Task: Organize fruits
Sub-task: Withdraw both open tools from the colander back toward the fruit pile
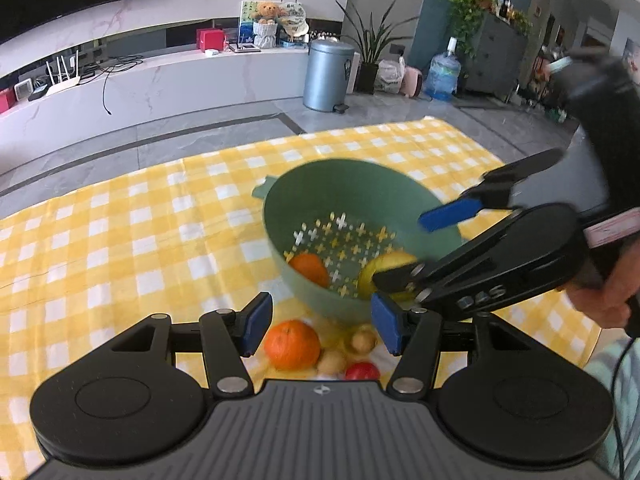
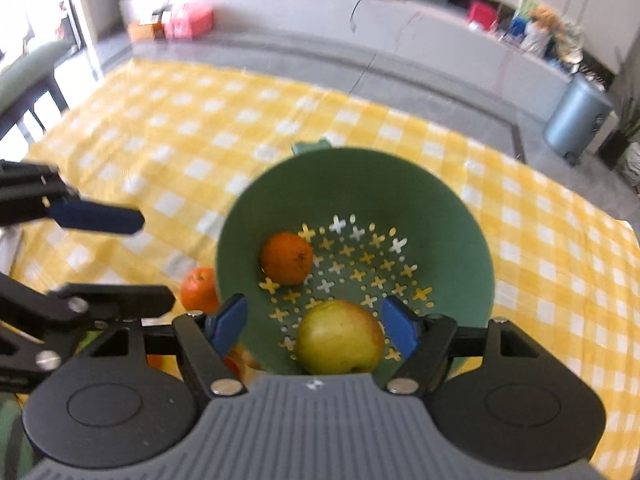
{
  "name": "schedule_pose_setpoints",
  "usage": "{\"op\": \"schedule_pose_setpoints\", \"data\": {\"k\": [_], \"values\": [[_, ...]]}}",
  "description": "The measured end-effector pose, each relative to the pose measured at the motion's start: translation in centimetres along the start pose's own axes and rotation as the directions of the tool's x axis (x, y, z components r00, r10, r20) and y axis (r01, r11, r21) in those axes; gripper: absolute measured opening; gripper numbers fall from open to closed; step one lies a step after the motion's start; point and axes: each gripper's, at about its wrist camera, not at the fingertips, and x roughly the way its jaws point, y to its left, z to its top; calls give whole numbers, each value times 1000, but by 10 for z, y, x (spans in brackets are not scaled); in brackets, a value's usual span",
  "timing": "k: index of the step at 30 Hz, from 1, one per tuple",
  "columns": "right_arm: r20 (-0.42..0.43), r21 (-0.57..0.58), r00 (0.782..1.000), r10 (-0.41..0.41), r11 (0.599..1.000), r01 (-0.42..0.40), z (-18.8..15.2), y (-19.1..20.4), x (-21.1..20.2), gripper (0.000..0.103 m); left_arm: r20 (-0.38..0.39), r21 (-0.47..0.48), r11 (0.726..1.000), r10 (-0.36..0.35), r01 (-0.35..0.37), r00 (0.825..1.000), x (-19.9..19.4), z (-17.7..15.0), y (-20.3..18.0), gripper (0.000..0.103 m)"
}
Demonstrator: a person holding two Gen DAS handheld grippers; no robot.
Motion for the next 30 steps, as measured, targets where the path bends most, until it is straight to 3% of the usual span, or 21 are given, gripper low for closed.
{"op": "schedule_pose_setpoints", "data": {"k": [6,13,23,30], "values": [[142,87,987,-75,994,63,-37,15,-35,70,-1,48,999,-5,5,1000,-6,-7,-13,70],[217,234,966,-138,968,86,-86,21,-62,69,-14,50,998,-22,23,1000,-9,-31,-19,70],[221,319,961,-164,944,88,-147,50,-70,69,-106,111,993,-26,38,994,-3,-60,-24,70],[186,303,976,-109,952,49,-172,67,-54,69,-161,136,988,-51,73,986,7,-69,-25,70]]}}
